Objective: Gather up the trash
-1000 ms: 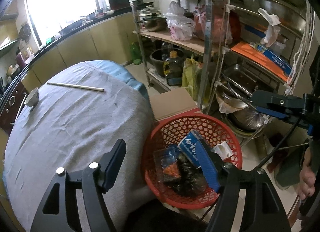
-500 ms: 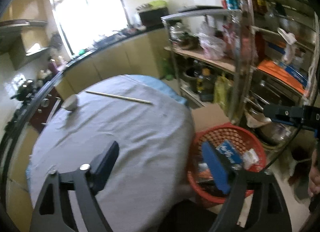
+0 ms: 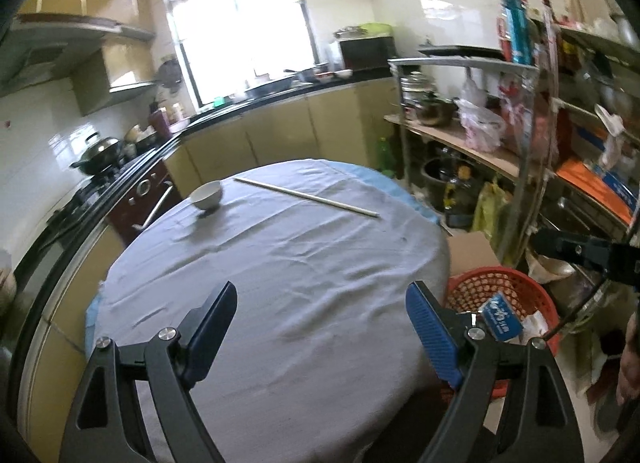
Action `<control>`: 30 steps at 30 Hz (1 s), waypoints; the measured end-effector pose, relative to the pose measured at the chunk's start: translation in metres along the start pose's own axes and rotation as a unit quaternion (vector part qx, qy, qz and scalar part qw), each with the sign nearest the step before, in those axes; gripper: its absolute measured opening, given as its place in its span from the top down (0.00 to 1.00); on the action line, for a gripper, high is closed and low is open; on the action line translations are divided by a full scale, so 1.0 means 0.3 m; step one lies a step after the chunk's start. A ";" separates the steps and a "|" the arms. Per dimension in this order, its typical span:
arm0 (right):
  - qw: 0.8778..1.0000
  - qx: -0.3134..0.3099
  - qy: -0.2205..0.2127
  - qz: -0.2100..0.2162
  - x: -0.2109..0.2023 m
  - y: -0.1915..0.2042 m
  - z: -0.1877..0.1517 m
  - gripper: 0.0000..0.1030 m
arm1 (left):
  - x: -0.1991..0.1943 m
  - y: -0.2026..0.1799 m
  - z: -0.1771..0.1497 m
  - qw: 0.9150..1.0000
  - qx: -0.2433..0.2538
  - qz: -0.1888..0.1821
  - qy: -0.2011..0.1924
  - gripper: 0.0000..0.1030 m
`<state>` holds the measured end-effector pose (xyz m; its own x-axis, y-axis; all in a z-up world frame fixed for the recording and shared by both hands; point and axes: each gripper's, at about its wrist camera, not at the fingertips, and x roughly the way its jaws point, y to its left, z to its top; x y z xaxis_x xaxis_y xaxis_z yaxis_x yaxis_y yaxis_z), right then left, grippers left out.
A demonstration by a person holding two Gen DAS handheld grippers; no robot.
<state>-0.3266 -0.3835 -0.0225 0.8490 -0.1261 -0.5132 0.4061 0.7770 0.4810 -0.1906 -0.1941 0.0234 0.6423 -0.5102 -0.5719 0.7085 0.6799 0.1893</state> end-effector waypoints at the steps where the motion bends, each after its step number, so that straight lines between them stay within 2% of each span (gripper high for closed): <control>1: 1.000 -0.011 0.000 0.001 0.004 0.029 -0.002 0.36 | -0.007 0.021 -0.004 1.000 -0.005 0.005 -0.001 0.16; 9: 0.996 -0.082 0.007 0.016 0.049 0.226 -0.037 0.34 | -0.068 0.191 -0.058 0.997 -0.052 0.050 -0.002 0.16; 17: 0.991 -0.132 0.009 0.031 0.085 0.415 -0.079 0.31 | -0.127 0.362 -0.122 0.991 -0.098 0.092 -0.003 0.16; 24: 0.984 -0.170 0.014 0.044 0.127 0.585 -0.096 0.29 | -0.182 0.515 -0.180 0.982 -0.132 0.137 -0.006 0.15; 27: 0.980 -0.191 0.014 0.046 0.144 0.669 -0.108 0.28 | -0.201 0.576 -0.208 0.976 -0.145 0.161 -0.004 0.08; 30: 0.977 -0.209 0.019 0.048 0.154 0.734 -0.127 0.28 | -0.220 0.628 -0.236 0.970 -0.156 0.186 -0.007 0.07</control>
<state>-0.2109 -0.1948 0.0327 0.8600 -0.0243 -0.5097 0.1459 0.9689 0.1998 -0.1204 0.0051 0.0402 0.8423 -0.2049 -0.4985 0.3053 0.9436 0.1280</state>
